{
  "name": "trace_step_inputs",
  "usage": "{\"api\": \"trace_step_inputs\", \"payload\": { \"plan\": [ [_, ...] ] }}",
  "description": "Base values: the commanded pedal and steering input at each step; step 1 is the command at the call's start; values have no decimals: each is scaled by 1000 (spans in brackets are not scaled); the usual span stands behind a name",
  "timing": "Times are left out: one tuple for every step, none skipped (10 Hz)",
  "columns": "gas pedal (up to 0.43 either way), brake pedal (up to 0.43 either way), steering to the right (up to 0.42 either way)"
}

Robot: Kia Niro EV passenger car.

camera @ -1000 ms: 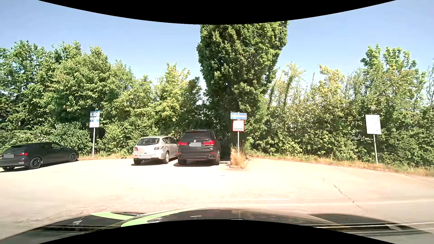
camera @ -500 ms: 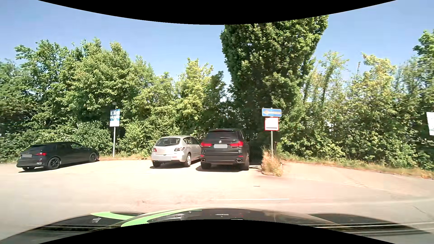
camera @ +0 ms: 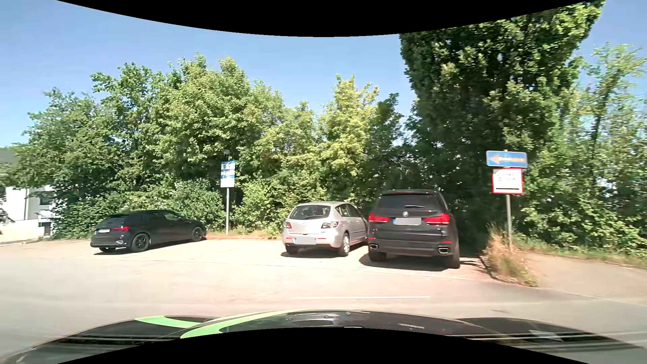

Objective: Follow the waypoints while adhering to traffic rules and regulations

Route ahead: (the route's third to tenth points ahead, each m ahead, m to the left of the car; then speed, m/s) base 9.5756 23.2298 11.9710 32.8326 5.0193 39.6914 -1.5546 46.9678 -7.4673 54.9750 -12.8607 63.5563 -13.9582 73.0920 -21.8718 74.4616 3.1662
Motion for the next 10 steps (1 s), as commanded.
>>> {"api": "trace_step_inputs", "payload": {
  "plan": [
    [177,0,-659],
    [177,0,-688],
    [177,0,-707],
    [177,0,-718],
    [177,0,-724],
    [177,0,-724],
    [177,0,-723],
    [177,0,-718],
    [177,0,-708],
    [177,0,-696]
  ]
}}
